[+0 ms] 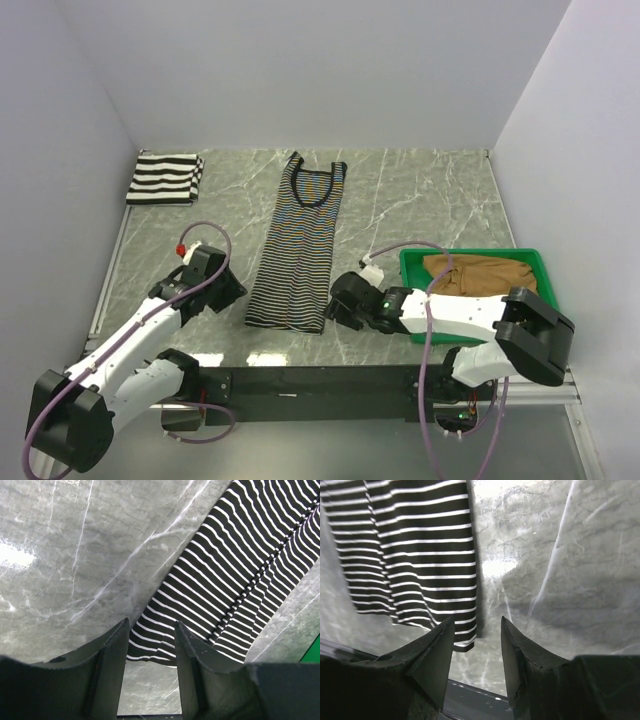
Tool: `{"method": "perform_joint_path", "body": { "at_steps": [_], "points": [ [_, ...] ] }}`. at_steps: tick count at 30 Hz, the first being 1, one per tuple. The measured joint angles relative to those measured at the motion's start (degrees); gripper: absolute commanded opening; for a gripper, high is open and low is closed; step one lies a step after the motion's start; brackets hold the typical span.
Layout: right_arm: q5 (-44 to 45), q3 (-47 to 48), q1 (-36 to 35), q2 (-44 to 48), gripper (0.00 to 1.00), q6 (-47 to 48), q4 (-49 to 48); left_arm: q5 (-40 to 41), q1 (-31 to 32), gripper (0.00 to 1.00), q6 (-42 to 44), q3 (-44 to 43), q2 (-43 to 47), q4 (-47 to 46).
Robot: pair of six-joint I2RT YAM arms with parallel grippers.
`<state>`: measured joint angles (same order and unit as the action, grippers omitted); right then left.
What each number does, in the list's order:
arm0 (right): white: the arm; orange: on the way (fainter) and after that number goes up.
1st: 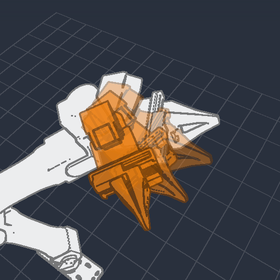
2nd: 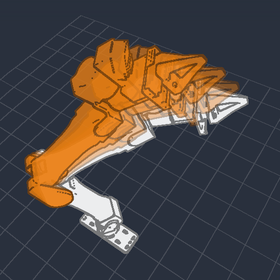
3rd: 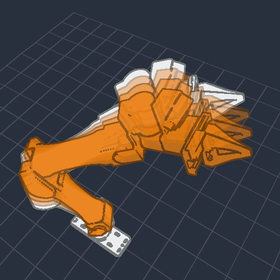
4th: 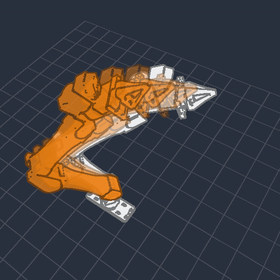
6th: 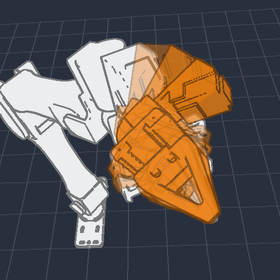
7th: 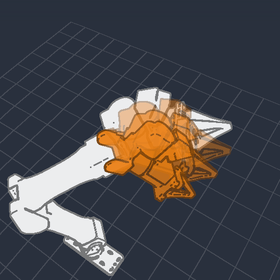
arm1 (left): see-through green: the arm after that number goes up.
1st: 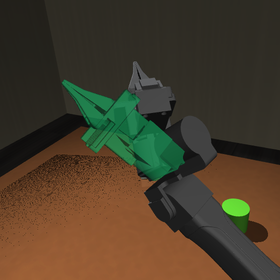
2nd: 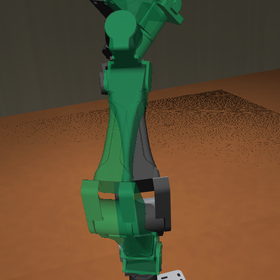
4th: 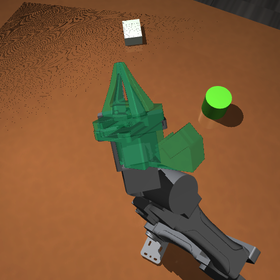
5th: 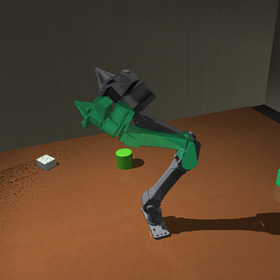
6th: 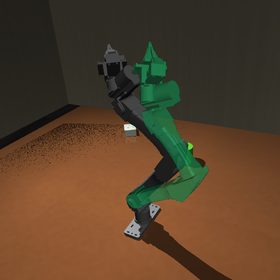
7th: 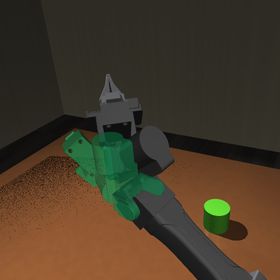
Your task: Fold and stack the tank tops
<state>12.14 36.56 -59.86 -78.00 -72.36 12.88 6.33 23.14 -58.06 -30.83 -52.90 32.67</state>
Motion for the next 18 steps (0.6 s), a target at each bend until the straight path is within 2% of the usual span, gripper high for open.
{"method": "perform_joint_path", "body": {
  "at_steps": [2,7,10,18],
  "points": [
    [1.2,-0.2,-0.6,1.0,0.45,-1.9,0.0,0.0,0.1,0.46,-0.3,0.1,0.0,-0.3],
    [3.3,0.9,-1.5,1.3,0.25,-3.4,0.1,0.6,0.2,0.45,-1.6,2.4,0.0,-1.0],
    [4.1,4.3,-2.6,-0.8,0.20,-3.2,0.4,1.2,0.2,0.45,-1.9,3.7,-0.8,-1.5],
    [4.4,9.6,-5.6,-9.3,0.16,-3.0,0.0,0.3,0.3,0.48,-1.6,6.6,-1.1,-5.8]
  ]
}}
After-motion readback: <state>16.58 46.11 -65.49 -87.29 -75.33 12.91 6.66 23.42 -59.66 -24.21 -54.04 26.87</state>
